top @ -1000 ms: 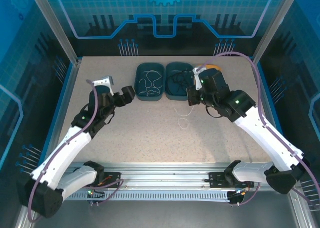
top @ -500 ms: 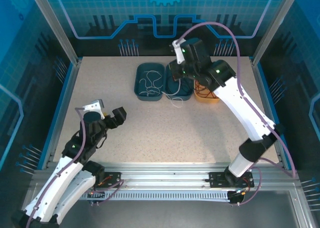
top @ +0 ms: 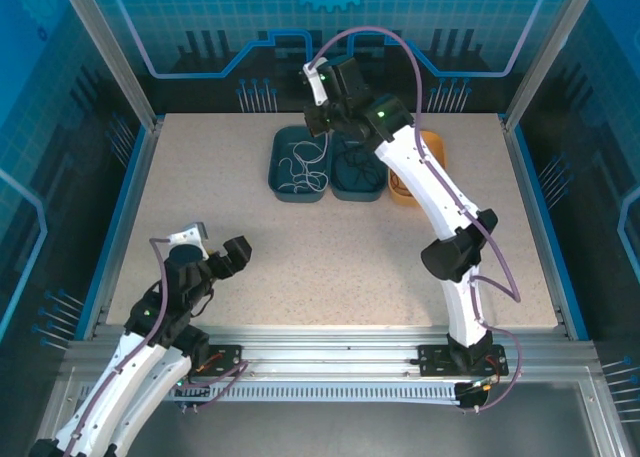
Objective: Untangle the cables
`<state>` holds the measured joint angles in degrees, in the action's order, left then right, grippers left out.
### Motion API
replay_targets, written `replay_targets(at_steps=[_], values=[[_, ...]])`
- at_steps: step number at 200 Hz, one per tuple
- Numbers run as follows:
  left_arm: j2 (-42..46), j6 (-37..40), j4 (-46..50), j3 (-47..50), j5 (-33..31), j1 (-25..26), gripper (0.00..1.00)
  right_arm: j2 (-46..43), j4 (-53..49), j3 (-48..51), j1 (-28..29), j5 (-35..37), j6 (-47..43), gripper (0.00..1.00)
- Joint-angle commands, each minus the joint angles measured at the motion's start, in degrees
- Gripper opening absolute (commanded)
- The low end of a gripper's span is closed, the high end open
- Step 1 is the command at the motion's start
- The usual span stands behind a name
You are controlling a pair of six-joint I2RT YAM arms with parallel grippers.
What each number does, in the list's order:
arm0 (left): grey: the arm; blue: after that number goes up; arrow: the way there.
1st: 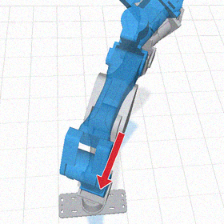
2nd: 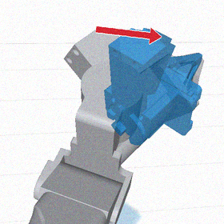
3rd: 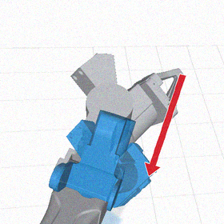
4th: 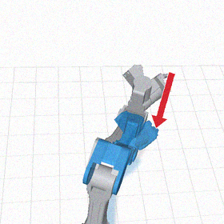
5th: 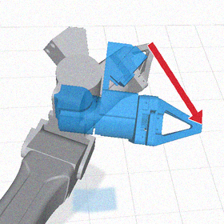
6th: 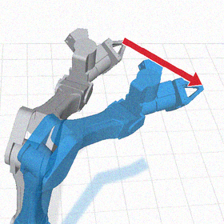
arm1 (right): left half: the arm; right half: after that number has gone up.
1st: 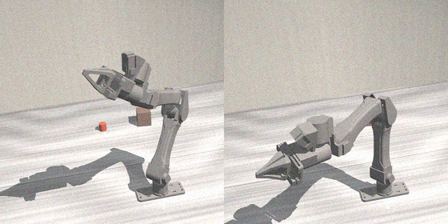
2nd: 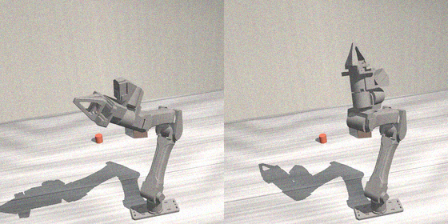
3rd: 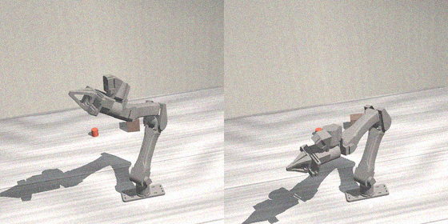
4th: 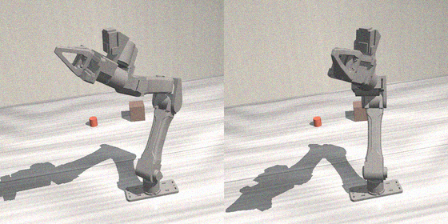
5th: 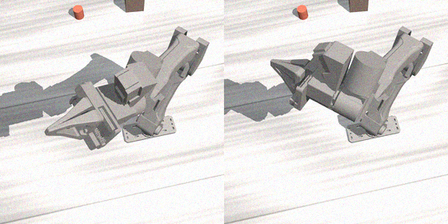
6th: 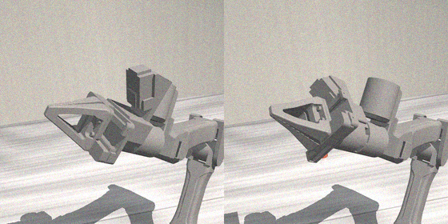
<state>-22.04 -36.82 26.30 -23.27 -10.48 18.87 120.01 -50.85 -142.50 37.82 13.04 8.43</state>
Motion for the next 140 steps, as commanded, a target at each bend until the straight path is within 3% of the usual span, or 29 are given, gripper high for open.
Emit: replay_targets(at_steps=[1,140], values=[[1.12,-1.59,1.41,0.72,1.51,-0.24,0.99,1.49,3.91,-2.02,0.44,0.40,-1.65,0.00],[1.33,-3.26,2.28,2.35,4.41,-0.25,0.99,8.60,24.06,0.38,0.48,5.71,-7.04,0.00]])
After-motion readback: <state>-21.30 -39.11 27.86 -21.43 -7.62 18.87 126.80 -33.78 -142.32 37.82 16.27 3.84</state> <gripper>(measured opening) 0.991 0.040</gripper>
